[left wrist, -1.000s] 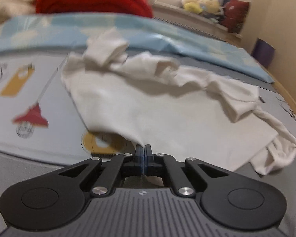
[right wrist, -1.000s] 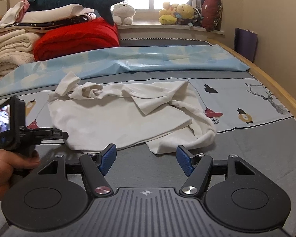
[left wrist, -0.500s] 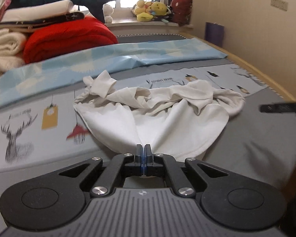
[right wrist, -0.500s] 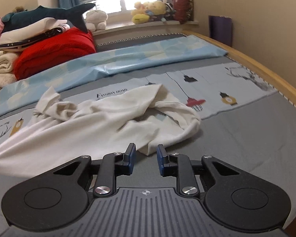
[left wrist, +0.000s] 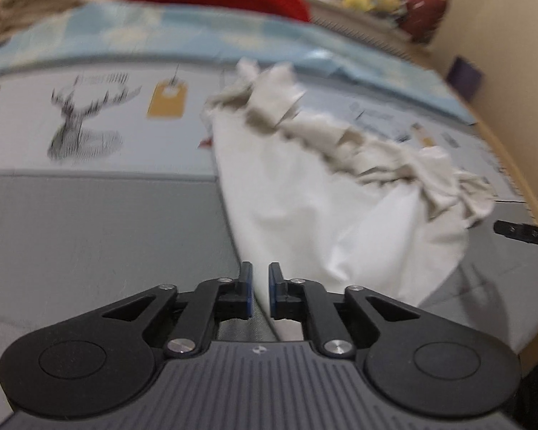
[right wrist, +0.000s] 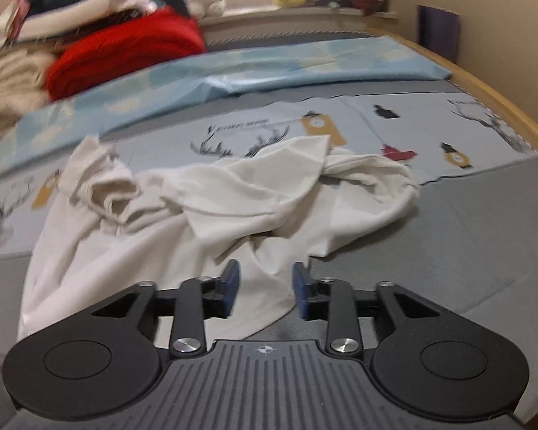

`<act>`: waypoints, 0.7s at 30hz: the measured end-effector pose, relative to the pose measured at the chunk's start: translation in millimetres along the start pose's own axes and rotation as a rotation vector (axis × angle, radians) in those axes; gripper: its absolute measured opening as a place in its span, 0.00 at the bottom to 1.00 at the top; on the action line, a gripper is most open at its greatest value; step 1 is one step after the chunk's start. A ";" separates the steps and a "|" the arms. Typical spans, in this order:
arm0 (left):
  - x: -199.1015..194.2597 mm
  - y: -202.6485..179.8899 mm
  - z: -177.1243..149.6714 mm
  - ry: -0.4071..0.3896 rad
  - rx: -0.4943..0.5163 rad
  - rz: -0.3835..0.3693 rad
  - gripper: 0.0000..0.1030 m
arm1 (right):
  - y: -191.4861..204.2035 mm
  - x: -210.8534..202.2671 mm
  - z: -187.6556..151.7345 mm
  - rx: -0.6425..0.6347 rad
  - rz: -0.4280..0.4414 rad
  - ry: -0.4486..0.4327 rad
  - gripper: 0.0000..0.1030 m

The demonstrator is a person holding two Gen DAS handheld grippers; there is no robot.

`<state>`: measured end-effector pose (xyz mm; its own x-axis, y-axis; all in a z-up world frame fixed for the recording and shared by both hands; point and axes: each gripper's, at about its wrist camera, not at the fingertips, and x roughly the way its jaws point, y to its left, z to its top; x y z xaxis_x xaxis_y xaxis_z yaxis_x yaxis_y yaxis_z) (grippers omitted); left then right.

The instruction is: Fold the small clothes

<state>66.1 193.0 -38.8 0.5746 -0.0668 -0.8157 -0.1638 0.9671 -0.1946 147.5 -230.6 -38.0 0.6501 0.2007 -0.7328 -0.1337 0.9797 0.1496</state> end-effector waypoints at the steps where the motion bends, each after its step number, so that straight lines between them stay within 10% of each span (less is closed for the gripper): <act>1: 9.8 0.7 1.9 0.026 -0.017 0.002 0.18 | 3.8 7.5 1.0 -0.022 0.002 0.017 0.44; 7: 51.4 3.4 11.4 0.121 -0.099 0.029 0.41 | 10.7 56.6 7.5 -0.106 -0.021 0.107 0.50; 15: 103.6 -5.0 15.7 0.260 -0.148 0.108 0.45 | 16.2 114.9 1.3 -0.219 -0.036 0.231 0.48; 17: 109.0 -10.6 15.3 0.262 -0.117 0.140 0.43 | 20.8 119.3 -1.1 -0.263 -0.033 0.226 0.33; 19: 107.2 -17.9 17.0 0.237 -0.058 0.134 0.01 | 23.7 119.0 -1.5 -0.286 -0.021 0.222 0.18; 21: 99.4 -19.4 18.7 0.219 -0.007 0.129 0.00 | 27.8 114.3 -1.9 -0.316 0.002 0.216 0.08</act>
<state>141.4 172.2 -105.8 0.3616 0.0051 -0.9323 -0.2304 0.9695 -0.0841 216.7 -180.5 -118.8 0.4818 0.1651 -0.8606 -0.3810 0.9239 -0.0361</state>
